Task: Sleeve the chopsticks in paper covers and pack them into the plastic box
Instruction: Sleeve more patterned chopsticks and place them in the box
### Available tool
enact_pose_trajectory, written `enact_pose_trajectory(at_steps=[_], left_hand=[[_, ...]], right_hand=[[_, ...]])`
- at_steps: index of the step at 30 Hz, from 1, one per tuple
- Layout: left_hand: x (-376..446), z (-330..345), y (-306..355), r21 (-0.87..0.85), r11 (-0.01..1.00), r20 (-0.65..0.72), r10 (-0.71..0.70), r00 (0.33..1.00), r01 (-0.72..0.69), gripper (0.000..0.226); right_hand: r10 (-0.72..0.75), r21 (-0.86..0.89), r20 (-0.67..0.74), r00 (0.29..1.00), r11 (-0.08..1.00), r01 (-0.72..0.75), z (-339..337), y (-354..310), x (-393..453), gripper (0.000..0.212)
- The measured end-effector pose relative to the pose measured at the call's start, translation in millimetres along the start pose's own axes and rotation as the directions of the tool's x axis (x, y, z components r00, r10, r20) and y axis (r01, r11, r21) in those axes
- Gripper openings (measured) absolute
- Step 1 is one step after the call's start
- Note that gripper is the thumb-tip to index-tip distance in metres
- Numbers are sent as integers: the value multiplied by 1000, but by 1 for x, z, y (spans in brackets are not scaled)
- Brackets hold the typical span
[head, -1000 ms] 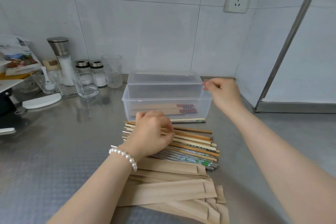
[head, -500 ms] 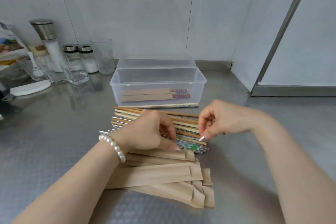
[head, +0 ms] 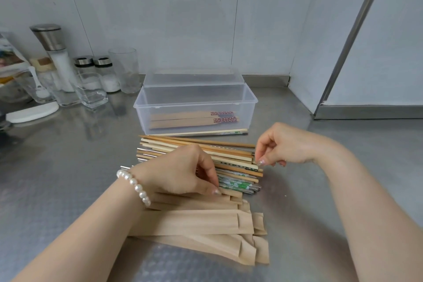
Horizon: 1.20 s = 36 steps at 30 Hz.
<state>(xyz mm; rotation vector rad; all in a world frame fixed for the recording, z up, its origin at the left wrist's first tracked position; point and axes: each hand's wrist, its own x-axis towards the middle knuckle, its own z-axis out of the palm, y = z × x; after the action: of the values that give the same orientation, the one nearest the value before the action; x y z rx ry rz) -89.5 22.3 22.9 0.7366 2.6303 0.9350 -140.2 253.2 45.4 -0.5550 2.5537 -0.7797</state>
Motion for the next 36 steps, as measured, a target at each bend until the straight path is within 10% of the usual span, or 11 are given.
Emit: enact_pose_trajectory(at_steps=[15,36], left_hand=[[5,-1,-8,213,976,-545,88,834,36,9],[16,13,-15,548,831,-404,160,901,98,48]], right_hand=[[91,19,-173,981,996,-90,9,9,17,10],[37,-109,-126,991,993,-51,13,9,19,22]])
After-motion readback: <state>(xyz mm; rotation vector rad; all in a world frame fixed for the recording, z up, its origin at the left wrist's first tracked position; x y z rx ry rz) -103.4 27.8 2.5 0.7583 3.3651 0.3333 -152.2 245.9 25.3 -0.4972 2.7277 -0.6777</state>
